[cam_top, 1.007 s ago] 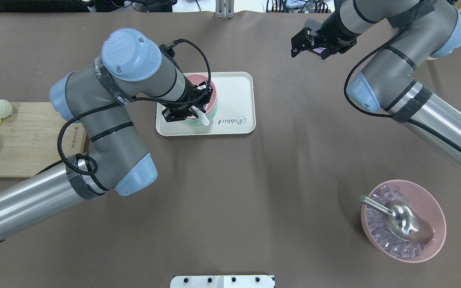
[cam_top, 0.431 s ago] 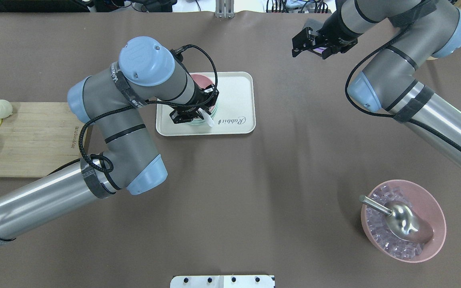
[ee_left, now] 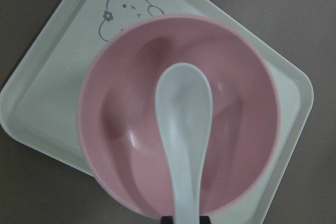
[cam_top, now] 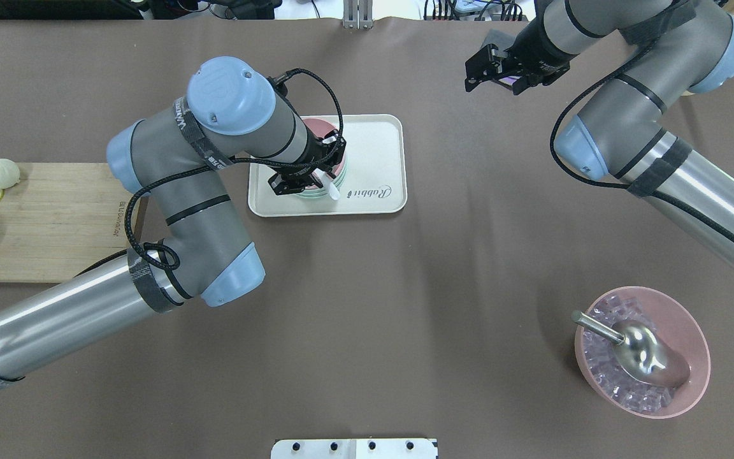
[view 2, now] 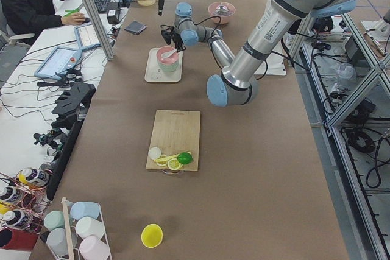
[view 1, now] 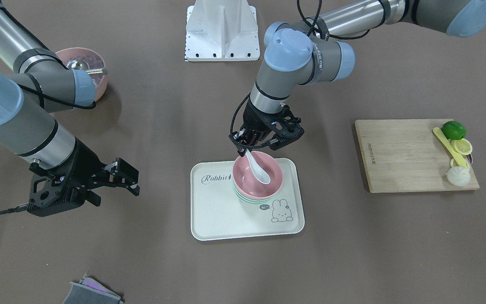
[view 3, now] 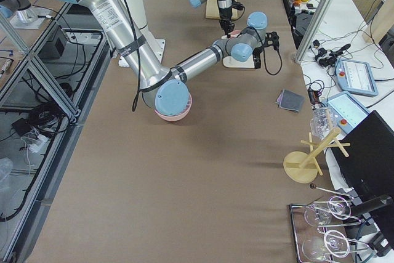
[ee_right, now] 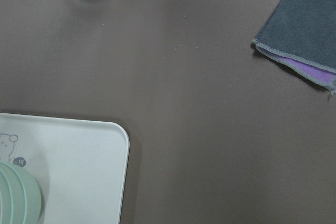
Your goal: Stack pink bowl on green and place spoon
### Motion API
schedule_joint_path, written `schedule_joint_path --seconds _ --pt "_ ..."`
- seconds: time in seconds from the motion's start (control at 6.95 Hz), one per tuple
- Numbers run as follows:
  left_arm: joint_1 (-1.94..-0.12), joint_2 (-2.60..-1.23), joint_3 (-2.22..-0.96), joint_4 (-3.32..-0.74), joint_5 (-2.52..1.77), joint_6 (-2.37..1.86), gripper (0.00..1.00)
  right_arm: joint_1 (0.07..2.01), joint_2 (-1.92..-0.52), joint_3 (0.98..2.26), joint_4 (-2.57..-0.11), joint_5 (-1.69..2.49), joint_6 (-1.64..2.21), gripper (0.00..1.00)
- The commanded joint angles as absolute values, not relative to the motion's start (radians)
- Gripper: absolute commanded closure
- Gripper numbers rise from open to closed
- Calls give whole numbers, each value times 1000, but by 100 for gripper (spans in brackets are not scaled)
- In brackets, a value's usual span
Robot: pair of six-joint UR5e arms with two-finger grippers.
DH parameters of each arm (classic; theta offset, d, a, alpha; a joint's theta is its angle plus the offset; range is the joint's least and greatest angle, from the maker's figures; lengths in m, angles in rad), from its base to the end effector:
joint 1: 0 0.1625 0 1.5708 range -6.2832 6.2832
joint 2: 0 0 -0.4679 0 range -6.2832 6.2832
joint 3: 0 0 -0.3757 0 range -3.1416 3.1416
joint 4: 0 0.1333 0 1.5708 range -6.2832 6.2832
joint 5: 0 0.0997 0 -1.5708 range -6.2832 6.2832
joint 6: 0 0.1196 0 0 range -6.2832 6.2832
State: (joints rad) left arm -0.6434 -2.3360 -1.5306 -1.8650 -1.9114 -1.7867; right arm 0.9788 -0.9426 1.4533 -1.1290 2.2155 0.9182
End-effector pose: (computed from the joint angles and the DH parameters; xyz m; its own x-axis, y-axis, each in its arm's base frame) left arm 0.5469 -0.5268 0.2250 0.3372 -0.5052 -0.7944 0.4198 0.8360 -0.3534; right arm -0.3611 -0.6470 0.3316 0.4938 -0.1354 0.8589 -0.1134 0.9693 0.2181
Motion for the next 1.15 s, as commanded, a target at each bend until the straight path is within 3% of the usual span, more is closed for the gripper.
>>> schedule_joint_path --seconds 0.0,0.43,0.72,1.01 --pt "-647 -2329 -1570 -1862 -1908 -1784 2 979 -946 1459 -1129 2217 919 0" --pt "-708 -2230 -1723 -1795 -1885 -1664 2 1021 -991 1503 -1190 2232 867 0" --pt "-758 -2130 -1851 -1659 -1885 -1254 2 1077 -1060 1627 -1404 2229 623 0" --pt "-839 -2021 -1917 -1632 -1890 -1166 2 1176 -1158 1721 -1549 2233 330 0"
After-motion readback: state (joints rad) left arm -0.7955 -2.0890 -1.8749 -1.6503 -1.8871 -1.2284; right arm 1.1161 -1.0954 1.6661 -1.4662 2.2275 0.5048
